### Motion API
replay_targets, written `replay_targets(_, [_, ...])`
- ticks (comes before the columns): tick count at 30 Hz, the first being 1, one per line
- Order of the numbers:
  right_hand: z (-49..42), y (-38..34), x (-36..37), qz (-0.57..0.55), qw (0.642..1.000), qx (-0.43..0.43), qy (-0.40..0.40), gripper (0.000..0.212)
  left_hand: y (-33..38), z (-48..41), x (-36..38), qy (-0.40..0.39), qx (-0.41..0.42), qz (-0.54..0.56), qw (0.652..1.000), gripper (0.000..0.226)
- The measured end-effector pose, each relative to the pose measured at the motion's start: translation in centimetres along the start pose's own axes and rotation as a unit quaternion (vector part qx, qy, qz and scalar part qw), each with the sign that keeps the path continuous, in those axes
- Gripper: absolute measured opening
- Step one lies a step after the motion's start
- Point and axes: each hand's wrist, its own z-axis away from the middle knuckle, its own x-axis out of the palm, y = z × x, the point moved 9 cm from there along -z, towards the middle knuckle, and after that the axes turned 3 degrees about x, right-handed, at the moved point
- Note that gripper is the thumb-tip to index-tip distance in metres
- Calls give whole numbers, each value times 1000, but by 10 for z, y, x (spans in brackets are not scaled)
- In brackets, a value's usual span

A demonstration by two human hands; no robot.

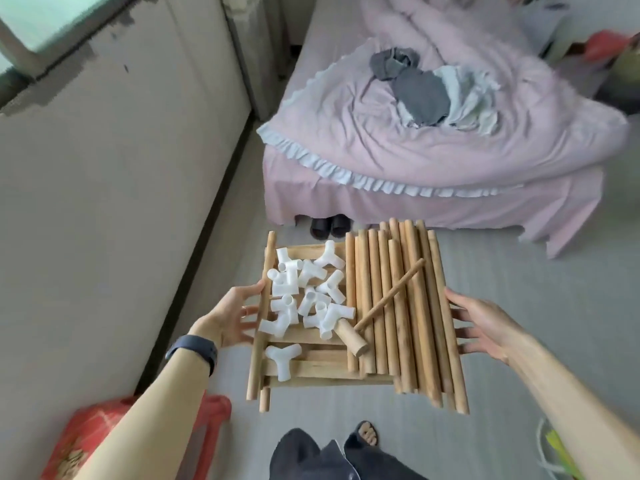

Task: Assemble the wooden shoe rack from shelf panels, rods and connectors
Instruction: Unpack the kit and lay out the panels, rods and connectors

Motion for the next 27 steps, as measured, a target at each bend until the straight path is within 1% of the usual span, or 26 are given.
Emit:
replay_targets(5, [-17, -43, -117, -30, 998, -14, 57, 45, 76, -50, 132, -49, 15, -59, 997, 52])
replay_targets(11, [-70, -121, -229, -51, 993, -30, 102, 46, 170, -122, 257, -81, 36, -99, 991, 43])
replay_targets(13, [-91, -148, -263, -51, 993, -33, 99, 47, 201, -149, 298, -92, 41, -97, 990, 49])
replay_targets(15, [-110, -176, -300, -49, 992, -29, 114, 46, 229, -172, 336, -91, 36, -104, 990, 53])
replay_targets(19, [-144, -232, -365, -48, 993, -32, 107, 44, 278, -202, 406, -95, 38, -99, 990, 53])
replay_targets(21, [-159, -258, -391, -36, 993, -38, 104, 53, 299, -212, 433, -82, 41, -92, 992, 48])
replay_targets(23, [-176, -280, -412, -21, 996, -39, 83, 64, 314, -220, 457, -72, 45, -88, 993, 47])
replay_targets(24, [-188, -289, -425, -14, 996, -37, 77, 66, 318, -225, 467, -62, 44, -81, 994, 47])
replay_targets(27, [-224, -317, -457, 13, 998, -41, 54, 60, 317, -233, 492, -35, 40, -47, 997, 46])
